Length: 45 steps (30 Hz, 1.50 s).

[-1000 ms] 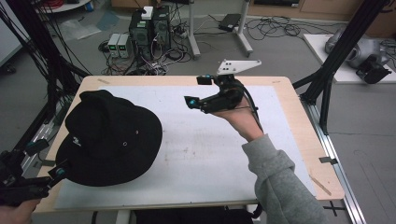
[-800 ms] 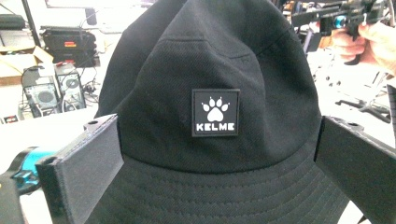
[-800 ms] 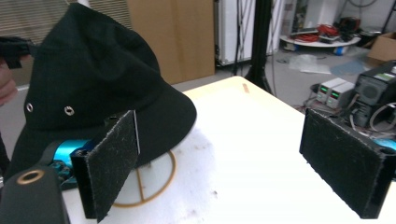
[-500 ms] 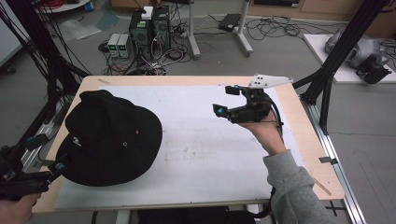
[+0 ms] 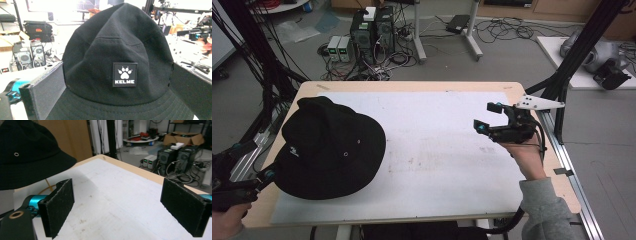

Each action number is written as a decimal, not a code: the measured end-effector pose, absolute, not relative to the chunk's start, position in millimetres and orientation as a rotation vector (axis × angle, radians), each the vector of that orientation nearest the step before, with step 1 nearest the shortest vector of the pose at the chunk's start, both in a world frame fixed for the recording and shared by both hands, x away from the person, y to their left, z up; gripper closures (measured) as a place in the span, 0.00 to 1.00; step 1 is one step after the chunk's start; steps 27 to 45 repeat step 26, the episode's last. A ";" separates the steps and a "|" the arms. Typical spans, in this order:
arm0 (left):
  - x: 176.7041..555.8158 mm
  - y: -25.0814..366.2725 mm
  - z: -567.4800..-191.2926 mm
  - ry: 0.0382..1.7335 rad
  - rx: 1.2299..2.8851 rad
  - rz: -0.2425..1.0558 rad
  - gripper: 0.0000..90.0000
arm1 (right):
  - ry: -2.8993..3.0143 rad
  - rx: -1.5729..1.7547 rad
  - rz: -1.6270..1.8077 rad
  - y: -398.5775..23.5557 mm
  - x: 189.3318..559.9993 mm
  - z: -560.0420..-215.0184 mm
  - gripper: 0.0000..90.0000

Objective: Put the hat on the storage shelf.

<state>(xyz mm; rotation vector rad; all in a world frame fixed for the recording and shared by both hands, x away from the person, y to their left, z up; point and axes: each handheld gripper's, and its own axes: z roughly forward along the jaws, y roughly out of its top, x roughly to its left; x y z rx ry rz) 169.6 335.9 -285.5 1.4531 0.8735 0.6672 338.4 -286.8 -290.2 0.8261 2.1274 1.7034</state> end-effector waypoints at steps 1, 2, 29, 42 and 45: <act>169.3 336.6 -285.4 0.873 1.451 0.669 0.02 | 2.118 0.842 1.700 -291.0 337.0 -291.5 0.12; 169.2 337.1 -285.2 0.874 1.450 0.670 0.02 | 2.118 0.842 1.700 -291.0 337.0 -291.5 0.12; 176.5 329.5 -287.1 0.865 1.467 0.659 0.02 | 1.916 0.993 1.708 -360.5 302.9 -314.4 0.12; 176.5 329.5 -287.1 0.865 1.467 0.659 0.02 | 1.916 0.993 1.708 -360.5 302.9 -314.4 0.12; 176.5 329.5 -287.1 0.865 1.467 0.659 0.02 | 1.916 0.993 1.708 -360.5 302.9 -314.4 0.12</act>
